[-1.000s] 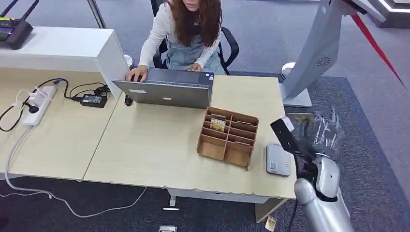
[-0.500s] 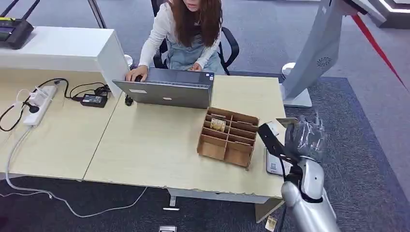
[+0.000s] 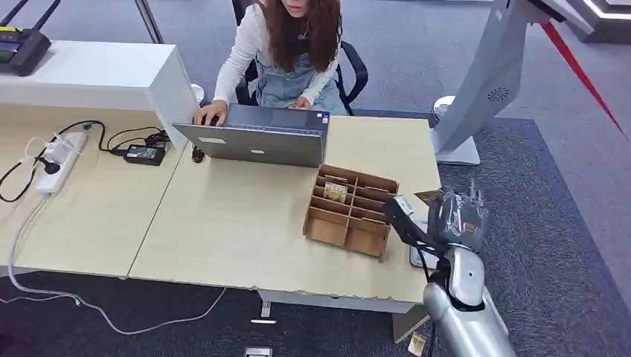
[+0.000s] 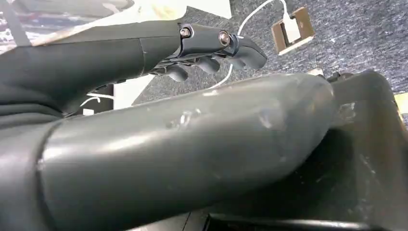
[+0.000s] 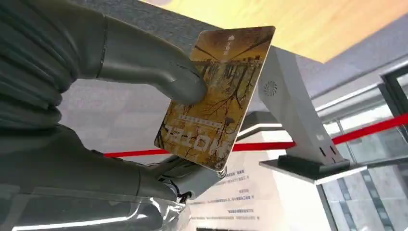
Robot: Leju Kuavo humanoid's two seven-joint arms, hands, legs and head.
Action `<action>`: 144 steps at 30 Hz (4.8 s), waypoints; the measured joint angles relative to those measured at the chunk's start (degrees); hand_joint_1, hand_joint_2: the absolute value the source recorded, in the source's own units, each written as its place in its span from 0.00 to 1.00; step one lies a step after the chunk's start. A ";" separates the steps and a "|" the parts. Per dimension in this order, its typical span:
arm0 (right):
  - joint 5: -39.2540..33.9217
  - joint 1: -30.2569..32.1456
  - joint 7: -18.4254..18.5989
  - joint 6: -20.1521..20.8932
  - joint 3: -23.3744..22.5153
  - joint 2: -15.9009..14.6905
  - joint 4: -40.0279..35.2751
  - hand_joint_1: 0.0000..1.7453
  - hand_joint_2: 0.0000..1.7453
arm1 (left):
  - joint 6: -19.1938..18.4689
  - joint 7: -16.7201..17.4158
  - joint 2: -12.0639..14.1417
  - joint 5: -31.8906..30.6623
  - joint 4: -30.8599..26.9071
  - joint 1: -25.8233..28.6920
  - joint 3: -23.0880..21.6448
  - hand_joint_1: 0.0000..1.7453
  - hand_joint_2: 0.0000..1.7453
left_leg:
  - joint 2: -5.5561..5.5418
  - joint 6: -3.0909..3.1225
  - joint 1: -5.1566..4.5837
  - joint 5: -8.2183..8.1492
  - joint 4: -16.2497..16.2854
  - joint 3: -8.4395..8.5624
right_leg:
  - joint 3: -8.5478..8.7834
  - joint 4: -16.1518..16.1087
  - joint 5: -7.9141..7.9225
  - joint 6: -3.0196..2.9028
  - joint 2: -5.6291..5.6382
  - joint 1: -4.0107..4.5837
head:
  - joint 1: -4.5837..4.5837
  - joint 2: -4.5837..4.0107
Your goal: Pass the card to the sensor for recognition and then transmit it.
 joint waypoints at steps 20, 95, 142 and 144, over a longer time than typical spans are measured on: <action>0.24 -0.27 2.34 1.73 3.57 0.00 3.98 1.00 1.00 | -0.50 0.59 0.00 0.15 0.00 0.03 0.02 0.00 0.00 | 0.02 0.00 0.00 0.00 0.00 0.00 | -0.02 0.00 0.00 0.00 0.01 0.00 | 0.00 0.00; 3.00 -30.55 6.43 12.50 23.72 5.27 -9.59 1.00 1.00 | 0.46 -8.94 -0.13 -1.11 0.00 -0.15 -0.42 0.00 0.00 | 0.05 -0.06 0.04 0.11 0.00 -0.12 | -0.11 0.10 0.05 -0.03 0.01 0.04 | 0.00 0.00; -21.20 -41.40 15.91 4.17 43.11 22.93 25.99 0.89 1.00 | -1.20 -7.87 -0.20 -0.02 0.02 -0.19 -0.42 0.00 0.00 | 0.02 -0.08 0.08 0.12 0.00 -0.15 | -0.18 0.10 0.04 -0.04 0.01 0.08 | -0.02 0.00; -21.62 -41.48 16.09 3.85 43.83 23.08 26.02 0.54 1.00 | -1.22 -7.78 -0.22 -0.02 0.02 -0.19 -0.42 0.00 0.00 | 0.02 -0.09 0.08 0.12 0.00 -0.18 | -0.21 0.09 0.04 -0.04 0.01 0.08 | 0.00 0.00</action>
